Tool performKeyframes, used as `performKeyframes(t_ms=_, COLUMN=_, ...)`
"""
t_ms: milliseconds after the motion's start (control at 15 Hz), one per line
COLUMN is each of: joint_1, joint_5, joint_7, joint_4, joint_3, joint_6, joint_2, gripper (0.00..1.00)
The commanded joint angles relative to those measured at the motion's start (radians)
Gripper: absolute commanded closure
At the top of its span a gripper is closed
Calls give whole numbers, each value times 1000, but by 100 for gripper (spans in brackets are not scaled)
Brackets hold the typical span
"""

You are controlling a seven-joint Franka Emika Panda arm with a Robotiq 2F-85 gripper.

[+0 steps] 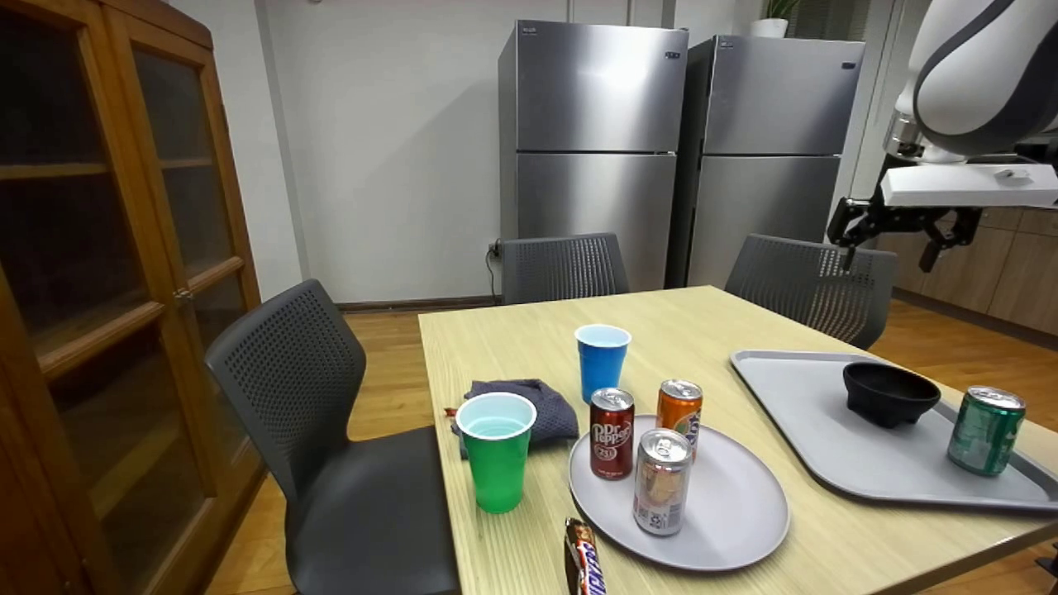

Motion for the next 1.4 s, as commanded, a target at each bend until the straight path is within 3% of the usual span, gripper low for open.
performKeyframes(t_ms=0, joint_1=-27, joint_5=-39, joint_7=69, joint_4=-8, joint_3=-10, joint_6=-12, joint_2=-3, gripper=0)
performKeyframes(t_ms=933, joint_1=-84, joint_5=4, joint_7=66, joint_4=-103, joint_3=-102, joint_6=2, joint_2=43, gripper=0)
performKeyframes(t_ms=1333, joint_1=-72, joint_5=100, joint_7=52, joint_4=-99, joint_3=-132, joint_6=33, joint_2=128, gripper=0)
